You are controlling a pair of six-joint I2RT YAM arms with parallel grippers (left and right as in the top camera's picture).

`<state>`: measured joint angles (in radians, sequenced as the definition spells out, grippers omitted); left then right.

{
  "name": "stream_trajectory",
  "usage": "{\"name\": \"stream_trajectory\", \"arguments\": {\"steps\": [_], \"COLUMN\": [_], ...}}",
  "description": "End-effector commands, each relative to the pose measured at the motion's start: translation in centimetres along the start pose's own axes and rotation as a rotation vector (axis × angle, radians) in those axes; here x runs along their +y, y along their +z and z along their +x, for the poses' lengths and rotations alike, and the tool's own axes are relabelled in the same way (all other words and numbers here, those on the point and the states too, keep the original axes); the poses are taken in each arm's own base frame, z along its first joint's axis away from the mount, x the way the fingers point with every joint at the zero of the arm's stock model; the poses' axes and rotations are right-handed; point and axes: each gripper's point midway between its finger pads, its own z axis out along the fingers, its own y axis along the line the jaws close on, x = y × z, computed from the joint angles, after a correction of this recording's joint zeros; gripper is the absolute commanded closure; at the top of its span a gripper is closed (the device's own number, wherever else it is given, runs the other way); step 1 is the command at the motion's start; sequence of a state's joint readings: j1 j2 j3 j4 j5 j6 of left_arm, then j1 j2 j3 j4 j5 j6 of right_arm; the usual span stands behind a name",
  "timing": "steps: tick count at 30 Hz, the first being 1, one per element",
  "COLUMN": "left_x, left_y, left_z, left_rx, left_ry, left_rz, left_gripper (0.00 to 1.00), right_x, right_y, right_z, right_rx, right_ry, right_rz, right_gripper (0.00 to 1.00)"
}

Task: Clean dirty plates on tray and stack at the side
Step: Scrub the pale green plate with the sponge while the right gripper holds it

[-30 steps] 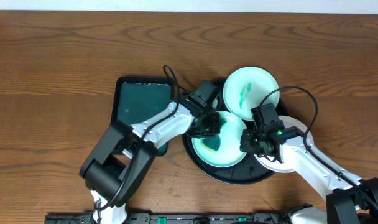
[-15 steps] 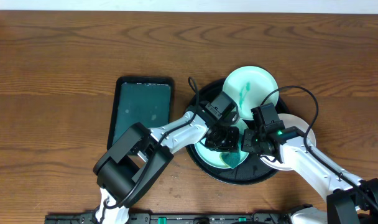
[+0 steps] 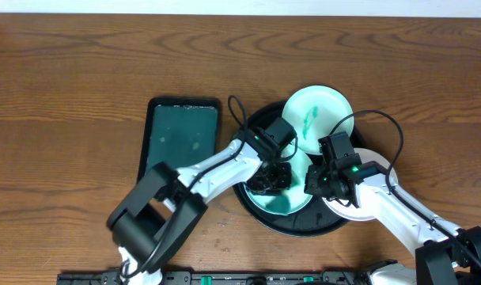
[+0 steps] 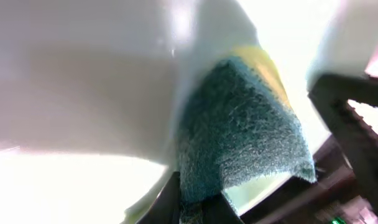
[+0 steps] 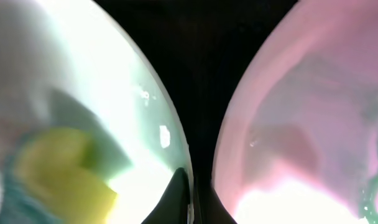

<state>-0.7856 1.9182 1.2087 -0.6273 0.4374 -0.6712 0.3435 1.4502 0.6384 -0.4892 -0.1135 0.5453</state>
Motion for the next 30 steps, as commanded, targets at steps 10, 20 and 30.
{"name": "stream_trajectory", "arguments": {"steps": [10,20,30], "left_x": [10.0,7.1,-5.7], "left_y": [-4.1,-3.3,-0.6], "left_z": [-6.0,-7.3,-3.7], "left_rx": [-0.383,-0.392,-0.145], "left_ry": [0.013,0.107,0.303], "left_rz": [-0.544,-0.418,0.272], "left_gripper": [0.93,0.93,0.93], "right_x": [-0.1,-0.1,-0.1], "right_y": [0.2,0.2,0.2], "right_z": [0.2,0.2,0.2], "right_rx": [0.007,0.008,0.008], "right_ry": [0.001,0.001,0.001], "right_rz": [0.008,0.008,0.008], "right_gripper": [0.99,0.99,0.99]}}
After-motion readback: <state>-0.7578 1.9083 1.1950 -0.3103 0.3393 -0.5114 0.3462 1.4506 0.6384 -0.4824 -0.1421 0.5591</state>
